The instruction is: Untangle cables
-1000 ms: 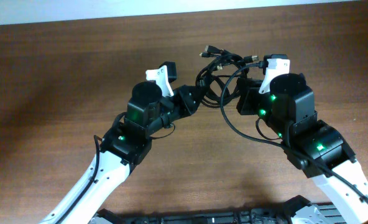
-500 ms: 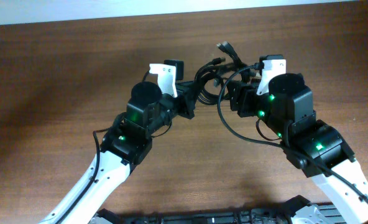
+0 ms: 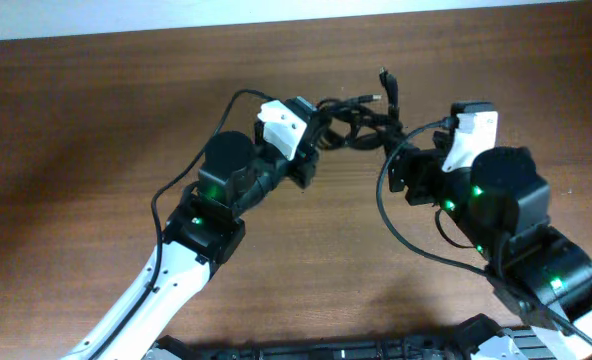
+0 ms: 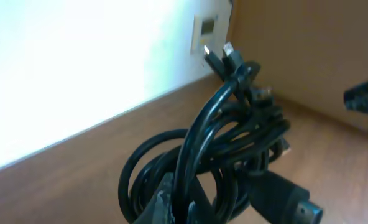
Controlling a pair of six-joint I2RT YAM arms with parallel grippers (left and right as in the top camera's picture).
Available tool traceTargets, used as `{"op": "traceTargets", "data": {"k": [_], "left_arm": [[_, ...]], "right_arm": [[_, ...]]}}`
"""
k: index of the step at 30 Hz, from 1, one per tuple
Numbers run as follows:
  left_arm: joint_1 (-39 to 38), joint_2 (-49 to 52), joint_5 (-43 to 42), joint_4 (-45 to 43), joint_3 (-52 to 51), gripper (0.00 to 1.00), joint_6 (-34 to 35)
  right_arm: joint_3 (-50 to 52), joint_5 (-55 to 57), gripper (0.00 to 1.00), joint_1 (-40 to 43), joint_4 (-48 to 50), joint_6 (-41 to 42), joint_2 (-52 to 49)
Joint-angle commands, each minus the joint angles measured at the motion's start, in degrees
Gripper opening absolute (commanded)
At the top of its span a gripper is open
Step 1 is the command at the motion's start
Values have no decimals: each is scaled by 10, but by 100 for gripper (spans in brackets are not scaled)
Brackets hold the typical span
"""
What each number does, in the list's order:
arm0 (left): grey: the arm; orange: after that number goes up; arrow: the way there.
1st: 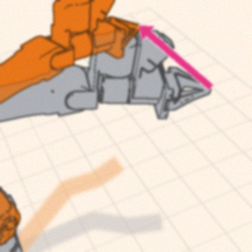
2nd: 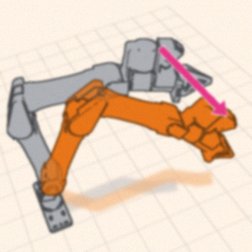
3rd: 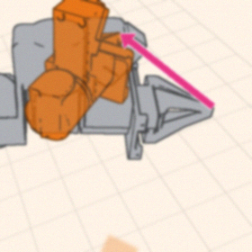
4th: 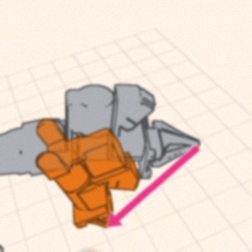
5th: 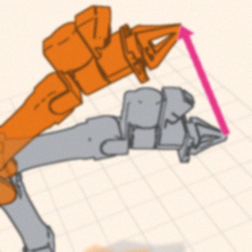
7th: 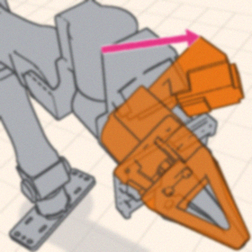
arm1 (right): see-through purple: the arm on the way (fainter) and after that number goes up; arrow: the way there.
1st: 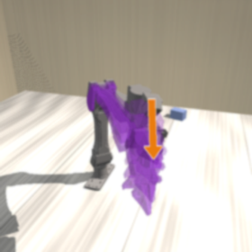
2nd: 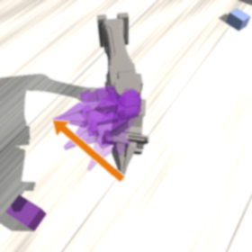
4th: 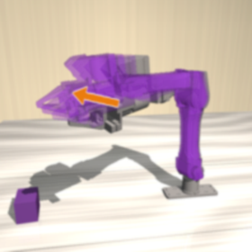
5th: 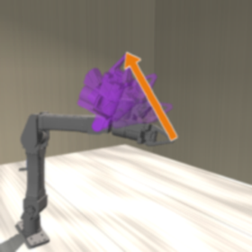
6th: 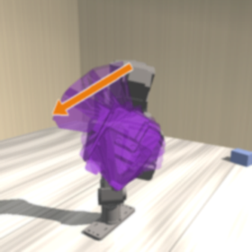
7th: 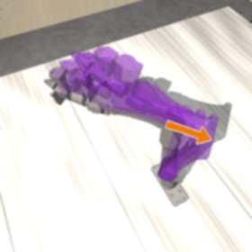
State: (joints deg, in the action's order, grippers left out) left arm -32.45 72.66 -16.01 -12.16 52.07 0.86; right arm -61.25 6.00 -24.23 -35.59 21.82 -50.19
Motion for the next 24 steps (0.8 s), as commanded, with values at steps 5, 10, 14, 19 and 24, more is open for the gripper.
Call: {"op": "traceTargets", "data": {"k": [5,10,14,19,24], "left_arm": [[30,-4,-54,-70,8,0,-50],[33,-4,-256,-71,8,0,-118],[34,-4,-299,-66,8,0,-123],[61,-4,-345,-61,8,0,-121],[86,-4,-393,-49,8,0,-121]], "right_arm": [[-4,80,80,-5,-5,-54,19],[-3,-28,73,-5,-37,-96,18],[-4,-56,58,-5,-56,-162,19],[-3,-54,49,-5,-63,-184,19],[-4,-56,12,-5,-61,-184,19]]}}
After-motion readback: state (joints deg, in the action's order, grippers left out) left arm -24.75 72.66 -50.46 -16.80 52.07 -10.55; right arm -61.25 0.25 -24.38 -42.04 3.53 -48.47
